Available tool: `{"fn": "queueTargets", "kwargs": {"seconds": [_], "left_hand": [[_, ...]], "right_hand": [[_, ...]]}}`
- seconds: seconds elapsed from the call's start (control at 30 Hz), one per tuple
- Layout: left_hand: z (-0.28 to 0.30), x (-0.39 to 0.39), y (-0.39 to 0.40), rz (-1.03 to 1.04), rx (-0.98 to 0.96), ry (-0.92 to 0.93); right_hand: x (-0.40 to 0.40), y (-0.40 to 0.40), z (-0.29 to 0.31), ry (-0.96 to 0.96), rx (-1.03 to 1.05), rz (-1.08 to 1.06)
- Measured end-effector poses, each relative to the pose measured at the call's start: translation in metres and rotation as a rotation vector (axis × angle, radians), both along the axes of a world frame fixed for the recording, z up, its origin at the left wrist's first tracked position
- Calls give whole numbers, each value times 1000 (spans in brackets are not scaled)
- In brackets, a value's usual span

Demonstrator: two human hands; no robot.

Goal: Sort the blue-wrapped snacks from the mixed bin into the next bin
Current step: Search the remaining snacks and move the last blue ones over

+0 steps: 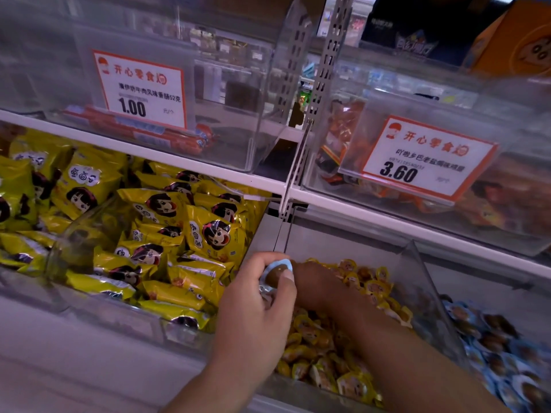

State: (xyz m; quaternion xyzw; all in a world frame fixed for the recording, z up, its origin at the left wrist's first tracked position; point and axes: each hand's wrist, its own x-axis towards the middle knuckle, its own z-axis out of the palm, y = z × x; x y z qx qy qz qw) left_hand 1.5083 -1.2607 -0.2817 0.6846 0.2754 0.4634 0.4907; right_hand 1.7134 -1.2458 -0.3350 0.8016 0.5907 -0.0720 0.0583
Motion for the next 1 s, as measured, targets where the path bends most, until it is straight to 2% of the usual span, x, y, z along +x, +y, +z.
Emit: {"fn": "queueTargets", "kwargs": {"seconds": [0.2, 0.3, 0.37, 0.43, 0.5, 0.57, 0.6, 0.63, 0.67, 0.7, 0.73, 0.77, 0.8, 0.83, 0.87, 0.9, 0.93, 1.0], "left_hand": [[7, 1, -13, -8, 447, 191], [4, 12, -23, -46, 511, 198], [3, 21, -32, -45, 439, 159], [-1, 32, -38, -18, 388, 140], [-6, 44, -48, -30, 335, 109], [-8, 63, -74, -58, 329, 92], [-11, 74, -88, -91, 232, 55], [-21, 80, -97, -132, 67, -3], [-25, 87, -105, -190, -25, 1], [-12, 96, -117, -287, -8, 51], [-13, 94, -124, -426, -5, 3], [-10, 88, -120, -354, 53, -63], [-13, 90, -119, -282, -59, -127], [-14, 85, -119, -295, 14, -106], [-8, 87, -121, -481, 333, 3], [-8, 79, -109, -585, 494, 139], [-17, 79, -98, -560, 626, 266], [-25, 67, -68, -515, 609, 383]], "right_hand": [[4, -30, 25, 152, 175, -155], [-4, -63, 49, 309, 502, -277], [-15, -93, 59, 572, 745, -432], [-31, -127, 67, 924, 895, -618], [-49, -156, 71, 1353, 836, -829], [-63, -174, 79, 1836, 749, -816], [-66, -180, 81, 1921, 741, -793], [-66, -185, 82, 1899, 754, -767], [-64, -193, 82, 1776, 786, -727], [-59, -199, 83, 1615, 835, -730], [-52, -207, 83, 1498, 846, -728], [-45, -213, 85, 1446, 846, -738], [-40, -221, 90, 1419, 843, -717], [-33, -228, 94, 1417, 827, -705], [-25, -236, 96, 1417, 837, -716], [-16, -242, 97, 1406, 865, -717], [-7, -248, 97, 1342, 894, -713], [22, -261, 93, 1033, 949, -709]]}}
